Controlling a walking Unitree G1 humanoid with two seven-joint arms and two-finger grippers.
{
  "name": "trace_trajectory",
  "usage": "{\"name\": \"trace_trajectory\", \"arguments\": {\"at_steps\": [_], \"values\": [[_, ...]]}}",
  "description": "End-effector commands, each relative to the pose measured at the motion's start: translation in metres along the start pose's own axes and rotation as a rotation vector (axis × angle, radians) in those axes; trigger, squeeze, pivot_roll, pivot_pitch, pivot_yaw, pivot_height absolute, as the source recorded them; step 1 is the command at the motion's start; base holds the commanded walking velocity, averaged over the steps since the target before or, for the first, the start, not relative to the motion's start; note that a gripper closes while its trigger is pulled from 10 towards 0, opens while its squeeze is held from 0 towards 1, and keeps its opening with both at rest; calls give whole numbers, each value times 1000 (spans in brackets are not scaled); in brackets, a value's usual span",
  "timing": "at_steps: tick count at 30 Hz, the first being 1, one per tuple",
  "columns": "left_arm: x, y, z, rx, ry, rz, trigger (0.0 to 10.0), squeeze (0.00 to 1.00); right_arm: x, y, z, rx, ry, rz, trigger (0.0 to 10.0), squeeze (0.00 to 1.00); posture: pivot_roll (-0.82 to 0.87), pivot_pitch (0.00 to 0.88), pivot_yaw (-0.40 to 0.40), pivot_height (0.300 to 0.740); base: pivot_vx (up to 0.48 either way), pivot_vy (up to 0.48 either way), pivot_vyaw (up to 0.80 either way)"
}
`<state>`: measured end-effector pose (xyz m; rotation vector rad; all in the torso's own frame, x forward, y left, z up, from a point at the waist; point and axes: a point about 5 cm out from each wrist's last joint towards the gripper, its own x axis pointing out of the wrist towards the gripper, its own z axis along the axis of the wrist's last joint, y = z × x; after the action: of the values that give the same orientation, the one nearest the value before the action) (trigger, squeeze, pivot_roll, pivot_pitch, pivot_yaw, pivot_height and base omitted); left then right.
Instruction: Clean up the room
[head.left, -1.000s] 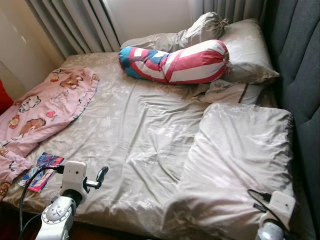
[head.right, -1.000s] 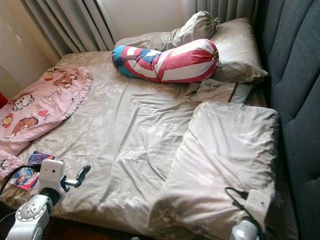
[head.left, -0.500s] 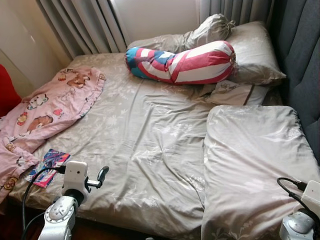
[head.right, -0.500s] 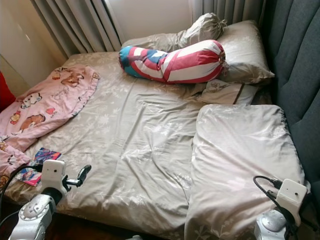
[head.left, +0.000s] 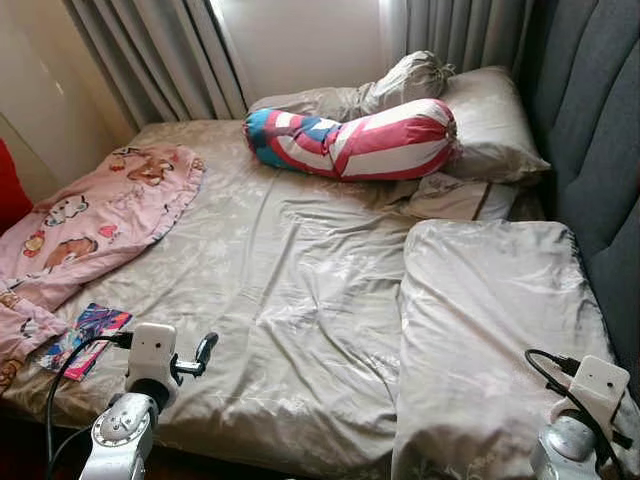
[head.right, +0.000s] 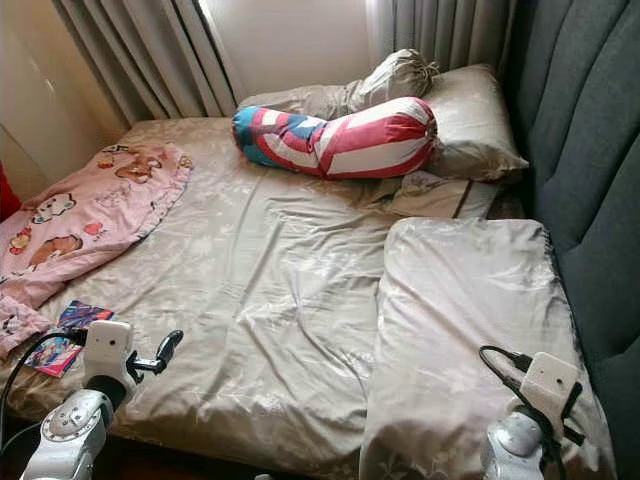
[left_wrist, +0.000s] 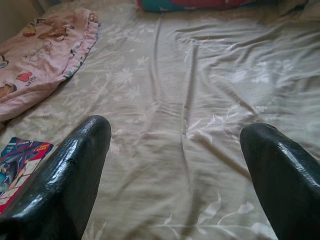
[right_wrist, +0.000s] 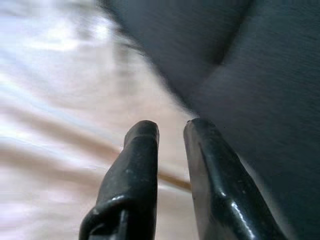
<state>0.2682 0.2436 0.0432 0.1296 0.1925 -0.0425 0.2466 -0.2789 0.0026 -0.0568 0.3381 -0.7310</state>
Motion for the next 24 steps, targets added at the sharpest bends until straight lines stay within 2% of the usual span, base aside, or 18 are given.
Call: {"name": "trace_trajectory", "arguments": {"at_steps": [1,2,3,5,6,7,10,11,12,14,16,17,21,22,24], "values": [[2,2,-2,-15,10,23,10000,0,-4,19,0,41,17,132,10000,0,15,6,113,696,0,0,0],[4,4,-6,-55,25,52,10000,0,-8,30,-6,59,65,227,10000,0,9,0,105,696,0,0,0],[4,4,-6,-55,25,52,10000,0,-8,30,-6,59,65,227,10000,0,9,0,105,696,0,0,0],[5,4,-18,-130,85,98,10000,0,-16,43,-15,-3,109,379,10000,0,2,0,82,696,0,0,0],[5,4,-18,-130,85,98,10000,0,-16,43,-15,-3,109,379,10000,0,2,0,82,696,0,0,0],[4,1,-27,-139,124,100,10000,0,-20,47,-21,-49,138,436,10000,0,-4,0,68,696,0,0,0],[0,-9,-44,-147,203,96,10000,0,-23,46,-30,-73,191,483,10000,0,-15,0,38,696,0,0,0],[0,-9,-44,-147,203,96,10000,0,-23,46,-30,-73,191,483,10000,0,-15,0,38,696,0,0,0],[-5,-13,-56,-154,260,102,10000,0,-26,45,-36,-83,224,501,10000,0,-17,0,26,696,0,0,0],[-9,-19,-64,-160,301,100,10000,0,-28,42,-42,-100,252,520,10000,0,-18,0,9,696,0,0,0],[-17,-25,-79,-182,381,96,10000,0,-34,42,-52,-133,300,549,10000,0,-12,0,-10,696,0,0,0],[-25,-32,-91,-206,453,93,10000,0,-40,42,-61,-153,344,571,10000,0,-7,0,-21,696,0,0,0],[-34,-44,-104,-189,530,64,10000,0,-46,42,-70,-166,398,600,10000,0,-8,0,-40,696,0,0,0],[-41,-51,-113,-187,581,53,10000,0,-52,43,-77,-185,428,618,10000,0,-7,0,-49,696,0,0,0],[-41,-51,-113,-187,581,53,10000,0,-52,43,-77,-185,428,618,10000,0,-7,0,-49,696,0,0,0]]}}
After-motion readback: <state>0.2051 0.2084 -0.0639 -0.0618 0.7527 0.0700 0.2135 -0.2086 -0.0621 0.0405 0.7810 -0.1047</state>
